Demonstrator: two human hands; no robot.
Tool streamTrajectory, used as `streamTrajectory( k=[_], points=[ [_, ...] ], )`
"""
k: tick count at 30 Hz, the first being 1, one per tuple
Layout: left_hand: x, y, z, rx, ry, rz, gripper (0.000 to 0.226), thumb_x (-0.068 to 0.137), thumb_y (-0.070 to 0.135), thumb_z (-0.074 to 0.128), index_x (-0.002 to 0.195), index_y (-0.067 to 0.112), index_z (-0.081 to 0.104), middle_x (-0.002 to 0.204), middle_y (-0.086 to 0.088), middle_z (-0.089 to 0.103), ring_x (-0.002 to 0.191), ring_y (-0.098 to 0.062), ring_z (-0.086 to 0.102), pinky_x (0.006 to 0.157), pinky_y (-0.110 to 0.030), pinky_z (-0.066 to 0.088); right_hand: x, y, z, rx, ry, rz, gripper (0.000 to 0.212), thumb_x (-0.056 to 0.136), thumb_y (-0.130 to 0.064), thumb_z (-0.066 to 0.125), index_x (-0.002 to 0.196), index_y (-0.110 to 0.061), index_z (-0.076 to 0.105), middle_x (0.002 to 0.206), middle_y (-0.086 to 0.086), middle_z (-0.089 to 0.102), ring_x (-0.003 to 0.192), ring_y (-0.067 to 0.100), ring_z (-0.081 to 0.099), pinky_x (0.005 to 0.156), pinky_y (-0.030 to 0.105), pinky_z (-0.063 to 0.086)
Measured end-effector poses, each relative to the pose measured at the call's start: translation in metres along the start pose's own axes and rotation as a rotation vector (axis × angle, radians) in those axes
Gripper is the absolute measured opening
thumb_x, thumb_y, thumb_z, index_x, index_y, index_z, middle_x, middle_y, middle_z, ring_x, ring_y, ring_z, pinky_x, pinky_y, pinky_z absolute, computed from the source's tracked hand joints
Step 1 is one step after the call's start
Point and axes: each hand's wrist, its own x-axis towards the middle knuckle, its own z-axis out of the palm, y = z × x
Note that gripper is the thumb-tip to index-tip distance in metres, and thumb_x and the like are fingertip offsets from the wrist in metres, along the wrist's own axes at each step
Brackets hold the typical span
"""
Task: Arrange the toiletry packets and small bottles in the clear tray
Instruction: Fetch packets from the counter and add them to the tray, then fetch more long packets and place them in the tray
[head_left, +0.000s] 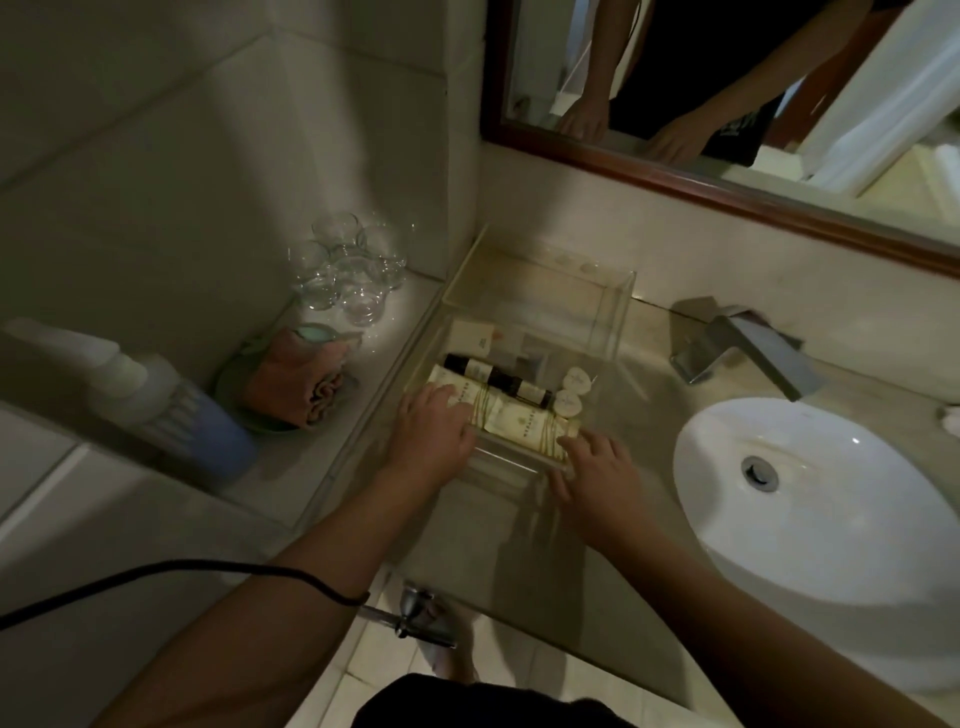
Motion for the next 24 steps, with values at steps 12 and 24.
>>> streamTrajectory(
  k=[12, 24],
  points=[
    [-0.026, 0.185, 0.008, -0.086, 0.003, 0.283, 0.042, 0.082, 0.028, 0.051, 0.122, 0.015, 0.059, 0.12, -0.009, 0.058, 0.11, -0.03, 0.053, 0.092, -0.041, 0.045, -0.093, 0.123, -0.019, 0.129, 0.095, 0.207, 0.055, 0.094, -0.045, 0.05, 0.144, -0.022, 0.041, 0.15, 0.011, 0.041, 0.138, 0.03, 0.033, 0.113, 0.043, 0.032],
    [-0.081, 0.435, 0.082, -0.17, -0.222, 0.686, 0.049, 0.08, 0.031, 0.044, 0.125, 0.016, 0.056, 0.121, -0.008, 0.058, 0.108, -0.03, 0.052, 0.093, -0.04, 0.044, -0.236, 0.325, -0.036, 0.192, 0.295, 0.581, 0.057, 0.092, -0.044, 0.051, 0.143, -0.02, 0.042, 0.146, 0.013, 0.044, 0.134, 0.032, 0.037, 0.109, 0.042, 0.034]
  ],
)
